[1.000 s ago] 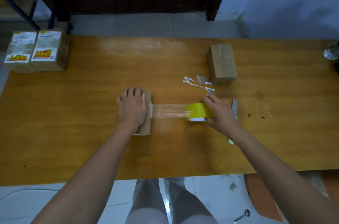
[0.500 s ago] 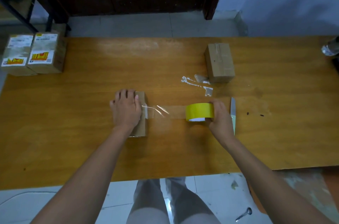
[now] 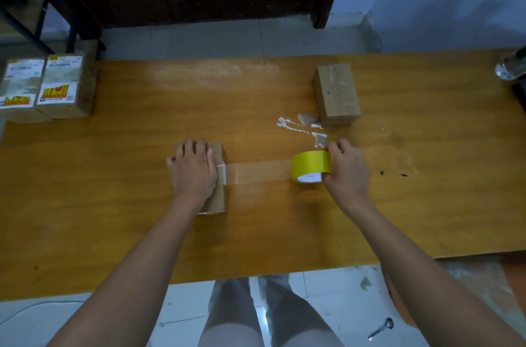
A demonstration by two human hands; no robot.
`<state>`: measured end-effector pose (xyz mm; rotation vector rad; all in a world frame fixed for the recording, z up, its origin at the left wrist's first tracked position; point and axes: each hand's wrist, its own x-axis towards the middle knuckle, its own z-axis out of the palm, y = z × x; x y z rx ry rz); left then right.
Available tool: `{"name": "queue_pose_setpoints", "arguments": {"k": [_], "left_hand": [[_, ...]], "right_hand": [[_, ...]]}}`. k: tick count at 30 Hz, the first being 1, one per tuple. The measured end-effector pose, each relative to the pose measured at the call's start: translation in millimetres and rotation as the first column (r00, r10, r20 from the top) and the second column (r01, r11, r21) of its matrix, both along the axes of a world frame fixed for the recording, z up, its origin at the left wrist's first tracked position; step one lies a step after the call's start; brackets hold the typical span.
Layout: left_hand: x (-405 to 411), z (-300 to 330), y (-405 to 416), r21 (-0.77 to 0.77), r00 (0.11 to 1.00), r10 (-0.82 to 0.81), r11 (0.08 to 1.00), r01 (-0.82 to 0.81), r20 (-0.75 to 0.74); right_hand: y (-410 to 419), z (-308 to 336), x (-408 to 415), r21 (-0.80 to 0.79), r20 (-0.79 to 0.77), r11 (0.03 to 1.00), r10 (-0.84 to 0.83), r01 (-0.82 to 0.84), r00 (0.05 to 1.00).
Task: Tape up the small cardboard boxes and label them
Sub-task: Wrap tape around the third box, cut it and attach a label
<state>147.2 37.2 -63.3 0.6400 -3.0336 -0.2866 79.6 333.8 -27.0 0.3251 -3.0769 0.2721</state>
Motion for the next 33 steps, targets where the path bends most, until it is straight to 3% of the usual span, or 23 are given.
{"name": "queue_pose_setpoints", "arguments": {"k": [5, 8, 13, 17, 24, 33], "left_hand": [[0, -1, -1, 0.019, 1.0, 0.008, 1.0, -0.008, -0.006], [0, 0, -4, 0.027, 1.0, 0.003, 1.0, -0.003, -0.021], [5, 0, -16, -0.004, 1.0, 0.024, 1.0, -0.024, -0.004], [7, 1, -16, -0.016, 1.0, 0.027, 1.0, -0.027, 0.006], [9, -4, -22, -0.031, 1.0, 0.002, 1.0, -0.002, -0.028], [10, -2, -19, -0.041, 0.999, 0.008, 0.999, -0.009, -0.039]], "right_hand": [[27, 6, -4, 0.249, -0.103, 0.961, 0.154, -0.125, 0.983], [36, 6, -6, 0.281, -0.134, 0.945, 0.209, -0.165, 0.969], [39, -5, -3, 0.08, 0.059, 0.991, 0.105, -0.11, 0.993], [40, -16, 1, -0.158, 0.083, 0.987, 0.012, 0.001, 0.996], [43, -17, -4, -0.106, 0.058, 0.991, 0.087, -0.081, 0.995], [71, -26, 21, -0.166, 0.162, 0.97, -0.15, 0.177, 0.975]]}}
